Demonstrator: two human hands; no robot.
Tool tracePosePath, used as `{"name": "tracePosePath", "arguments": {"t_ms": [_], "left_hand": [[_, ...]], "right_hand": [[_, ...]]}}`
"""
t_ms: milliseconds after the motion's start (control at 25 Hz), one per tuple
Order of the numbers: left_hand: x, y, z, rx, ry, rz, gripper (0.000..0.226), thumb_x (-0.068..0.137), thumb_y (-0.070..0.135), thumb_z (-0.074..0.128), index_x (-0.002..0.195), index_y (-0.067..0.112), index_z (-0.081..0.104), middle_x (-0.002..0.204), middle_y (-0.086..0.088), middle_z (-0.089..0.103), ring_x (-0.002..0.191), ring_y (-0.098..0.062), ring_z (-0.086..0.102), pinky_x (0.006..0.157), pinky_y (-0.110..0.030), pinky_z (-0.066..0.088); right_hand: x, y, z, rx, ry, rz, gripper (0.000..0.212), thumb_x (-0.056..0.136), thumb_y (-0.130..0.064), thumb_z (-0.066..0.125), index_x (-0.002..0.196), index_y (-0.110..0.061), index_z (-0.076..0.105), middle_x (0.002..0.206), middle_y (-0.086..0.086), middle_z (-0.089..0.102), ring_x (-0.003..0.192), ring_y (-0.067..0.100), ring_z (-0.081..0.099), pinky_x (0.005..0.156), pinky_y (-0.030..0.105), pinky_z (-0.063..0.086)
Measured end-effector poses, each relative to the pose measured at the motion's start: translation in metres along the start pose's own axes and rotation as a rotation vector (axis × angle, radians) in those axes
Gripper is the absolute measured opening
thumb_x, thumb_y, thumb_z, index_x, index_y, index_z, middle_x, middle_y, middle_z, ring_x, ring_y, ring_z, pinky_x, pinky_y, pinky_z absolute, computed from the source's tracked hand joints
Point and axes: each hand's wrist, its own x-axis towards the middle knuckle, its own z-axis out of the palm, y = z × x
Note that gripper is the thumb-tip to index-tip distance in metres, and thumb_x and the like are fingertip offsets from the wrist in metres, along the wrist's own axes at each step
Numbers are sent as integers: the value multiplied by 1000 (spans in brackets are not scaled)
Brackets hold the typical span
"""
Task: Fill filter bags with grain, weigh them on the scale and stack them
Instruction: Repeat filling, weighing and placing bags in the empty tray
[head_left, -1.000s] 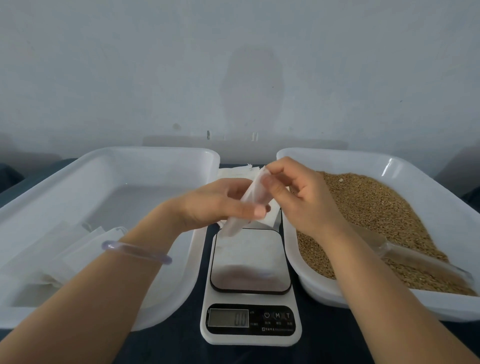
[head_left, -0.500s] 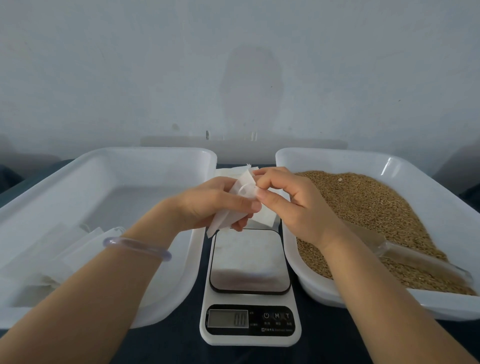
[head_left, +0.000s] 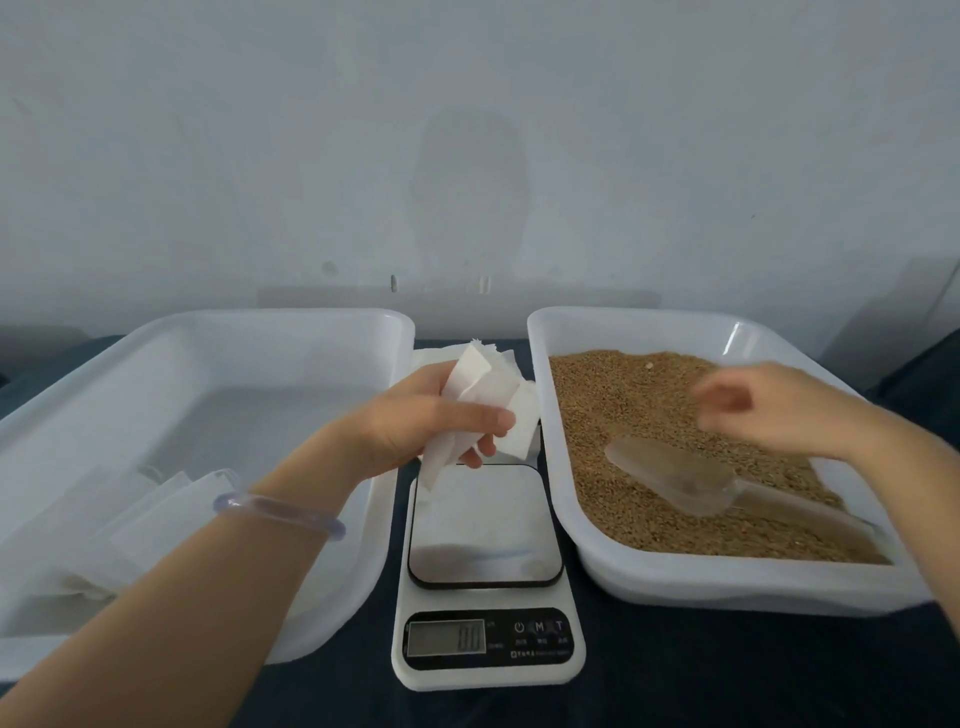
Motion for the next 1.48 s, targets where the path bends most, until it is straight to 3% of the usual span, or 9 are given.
{"name": "tracePosePath", "arguments": {"t_ms": [80,160,240,320,560,760,960,1120,1480], "left_hand": [[2,-1,6,0,16,51,19,69,17,70,86,13,61,71,0,65,66,-18,61,60,-30,50],[3,-4,15,51,-20,70,22,71,21,70,89,14,60,72,2,67,68,-16,63,62,-28,53],[2,-8,23,122,-56,33,28,71,26,71,93,14,59,72,4,68,70,-12,65,64,-26,54],[2,-9,26,159,-70,-15,32,70,30,72,95,14,60,73,6,69,72,-11,66,65,-25,55],[6,-13,20,149,-41,-45,24,70,30,71,90,19,64,74,4,68,69,-14,64,64,-29,54],[7,-14,20,115,-59,-54,13,65,37,74,75,29,71,78,0,69,71,-17,64,66,-32,55],[8,-14,20,90,-56,-51,21,62,41,74,76,26,70,79,-5,67,70,-19,63,66,-36,53],[9,-15,20,98,-65,-59,20,61,43,74,75,28,71,78,-4,67,70,-19,63,67,-37,53],[9,-16,19,101,-73,-59,19,61,43,74,75,31,71,78,-4,68,70,-18,63,66,-35,53]], "right_hand": [[-4,31,4,-182,-267,212,59,78,-36,74,131,-24,50,132,-6,53,118,13,52,101,29,41],[-7,49,19,-185,-351,273,53,72,-35,79,120,-29,57,123,-8,58,109,10,55,98,30,44],[-6,55,28,-128,-291,246,30,73,-29,78,98,-36,63,107,-12,63,96,6,57,88,27,46],[-2,55,26,-98,-209,209,21,75,-26,77,86,-35,62,94,-13,62,86,3,57,72,21,43],[10,38,27,-99,-19,104,31,74,-31,77,90,-25,51,89,-10,58,76,5,57,57,16,36],[10,30,36,-61,-120,-21,32,73,-34,76,87,-29,48,93,-13,58,81,5,59,58,14,42],[1,41,34,130,-289,-21,28,72,-31,79,90,-24,57,83,-6,68,61,2,63,53,13,45],[-12,52,25,97,-379,-69,25,75,-34,76,92,-28,59,84,-14,70,75,1,66,68,20,49],[-32,49,21,-29,-228,-166,25,72,-34,79,82,-39,56,90,-18,60,86,2,57,81,29,50]]}}
